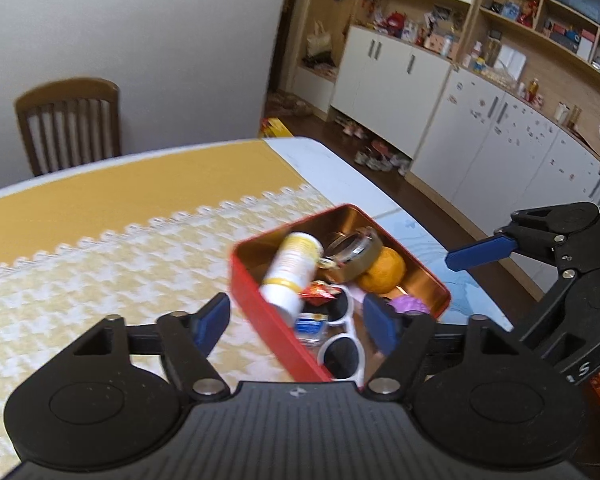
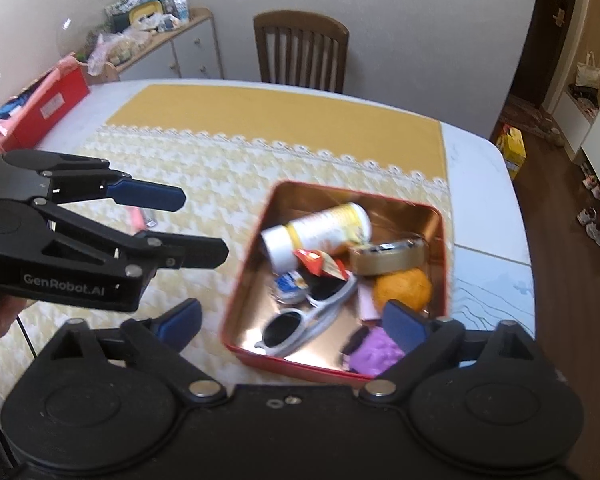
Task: Organize rigid objects
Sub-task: 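Move the left gripper to the purple eraser while the right gripper grasps the pink lighter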
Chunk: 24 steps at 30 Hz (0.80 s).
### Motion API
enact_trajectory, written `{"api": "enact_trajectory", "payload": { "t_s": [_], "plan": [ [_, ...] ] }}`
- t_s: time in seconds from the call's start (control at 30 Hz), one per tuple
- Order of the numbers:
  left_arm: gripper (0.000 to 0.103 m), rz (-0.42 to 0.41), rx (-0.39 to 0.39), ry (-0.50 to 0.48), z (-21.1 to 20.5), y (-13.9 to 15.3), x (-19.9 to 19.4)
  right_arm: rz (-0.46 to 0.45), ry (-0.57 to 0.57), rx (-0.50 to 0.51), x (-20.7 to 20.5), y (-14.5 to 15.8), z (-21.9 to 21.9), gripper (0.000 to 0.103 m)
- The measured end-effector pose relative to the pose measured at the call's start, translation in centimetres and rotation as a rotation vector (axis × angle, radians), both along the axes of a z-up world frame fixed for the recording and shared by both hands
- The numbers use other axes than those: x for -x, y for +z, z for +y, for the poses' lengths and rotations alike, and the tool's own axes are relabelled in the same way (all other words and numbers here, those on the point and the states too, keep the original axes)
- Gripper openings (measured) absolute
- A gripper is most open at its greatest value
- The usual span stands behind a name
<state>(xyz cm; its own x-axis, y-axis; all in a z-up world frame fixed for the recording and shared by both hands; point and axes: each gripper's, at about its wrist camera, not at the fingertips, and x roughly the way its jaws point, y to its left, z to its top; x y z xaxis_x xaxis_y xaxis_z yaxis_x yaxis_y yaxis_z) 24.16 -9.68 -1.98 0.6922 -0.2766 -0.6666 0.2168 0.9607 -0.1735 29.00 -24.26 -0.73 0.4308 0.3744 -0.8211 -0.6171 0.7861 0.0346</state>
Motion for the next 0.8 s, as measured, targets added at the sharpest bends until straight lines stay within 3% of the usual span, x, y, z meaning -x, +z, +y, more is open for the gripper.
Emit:
{"api": "enact_trajectory", "payload": {
  "t_s": [0.1, 0.4, 0.8],
  "plan": [
    [0.082, -0.017, -0.016, 0.039, 1.8, 0.6, 1.1, -0.003, 0.021, -0.022, 0.7, 0.4, 1.4, 0.103],
    [0.082, -0.021, -0.051, 0.138, 8.7, 0.6, 4.4, -0.005, 0.09, -0.049, 2.4, 0.5, 6.8, 0.103],
    [0.082, 0.094, -0.091, 0.307, 15.9, -4.1, 7.2, 0.037, 0.125, -0.013, 2.1, -2.9, 14.1, 0.103]
  ]
}}
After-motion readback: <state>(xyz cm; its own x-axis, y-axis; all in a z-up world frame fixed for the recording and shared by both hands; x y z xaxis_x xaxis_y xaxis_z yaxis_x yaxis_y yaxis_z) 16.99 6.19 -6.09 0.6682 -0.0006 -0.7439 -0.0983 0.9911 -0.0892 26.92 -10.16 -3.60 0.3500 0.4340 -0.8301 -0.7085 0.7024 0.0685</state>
